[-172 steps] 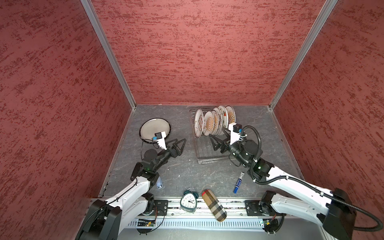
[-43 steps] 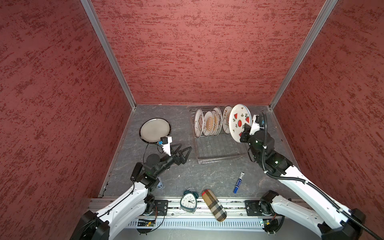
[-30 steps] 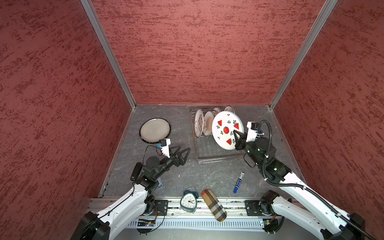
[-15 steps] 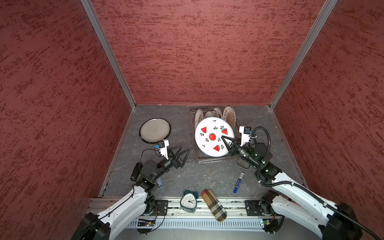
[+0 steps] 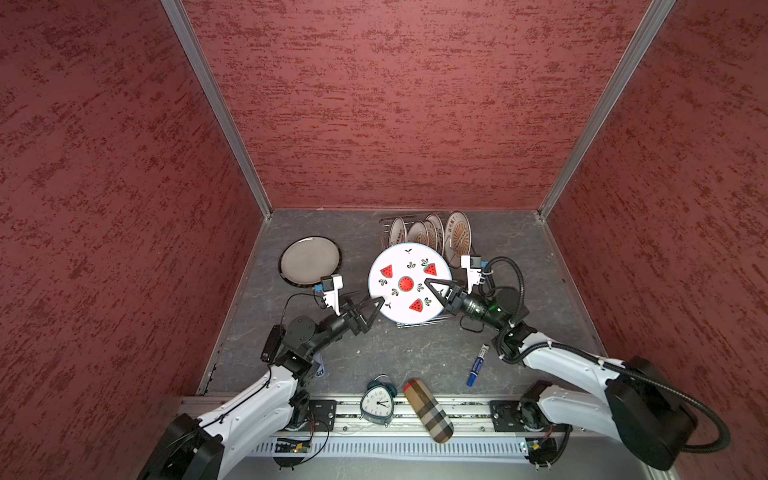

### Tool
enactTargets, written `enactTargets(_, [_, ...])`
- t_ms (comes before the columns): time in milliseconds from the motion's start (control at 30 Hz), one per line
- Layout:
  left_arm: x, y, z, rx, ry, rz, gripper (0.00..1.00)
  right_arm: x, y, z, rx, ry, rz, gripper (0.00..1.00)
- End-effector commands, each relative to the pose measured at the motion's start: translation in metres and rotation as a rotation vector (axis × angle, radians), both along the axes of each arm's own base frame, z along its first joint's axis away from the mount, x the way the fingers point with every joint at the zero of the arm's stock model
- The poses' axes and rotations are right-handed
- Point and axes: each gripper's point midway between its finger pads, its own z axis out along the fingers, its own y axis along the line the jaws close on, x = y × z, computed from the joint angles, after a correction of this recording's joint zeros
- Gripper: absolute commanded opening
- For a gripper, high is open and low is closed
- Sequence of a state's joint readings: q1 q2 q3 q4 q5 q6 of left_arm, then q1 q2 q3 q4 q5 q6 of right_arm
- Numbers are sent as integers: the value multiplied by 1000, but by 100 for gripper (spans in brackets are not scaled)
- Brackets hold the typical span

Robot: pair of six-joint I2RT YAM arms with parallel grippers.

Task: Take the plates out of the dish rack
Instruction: 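Grasp the plate rim with the left gripper while the right gripper holds it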

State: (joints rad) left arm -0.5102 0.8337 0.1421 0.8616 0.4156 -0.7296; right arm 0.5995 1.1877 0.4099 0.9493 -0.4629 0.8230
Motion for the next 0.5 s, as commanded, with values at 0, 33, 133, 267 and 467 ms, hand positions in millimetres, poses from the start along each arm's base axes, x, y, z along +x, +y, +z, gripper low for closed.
enactTargets(0, [-1, -7, 16, -23, -23, -27, 74, -19, -3, 59, 152, -179, 56, 0])
enactTargets(33, [0, -7, 14, -21, -12, -28, 70, -17, -2, 57, 146, -174, 53, 0])
enactTargets(133, [1, -9, 10, -18, 13, -28, 56, -13, -1, 52, 136, -164, 46, 0])
enactTargets(267, [-1, -11, 9, -21, 22, -43, 41, -7, 3, 46, 125, -146, 46, 0])
enactTargets(467, [-1, -14, 7, -13, 38, -49, 26, 0, 9, 40, 102, -131, 41, 0])
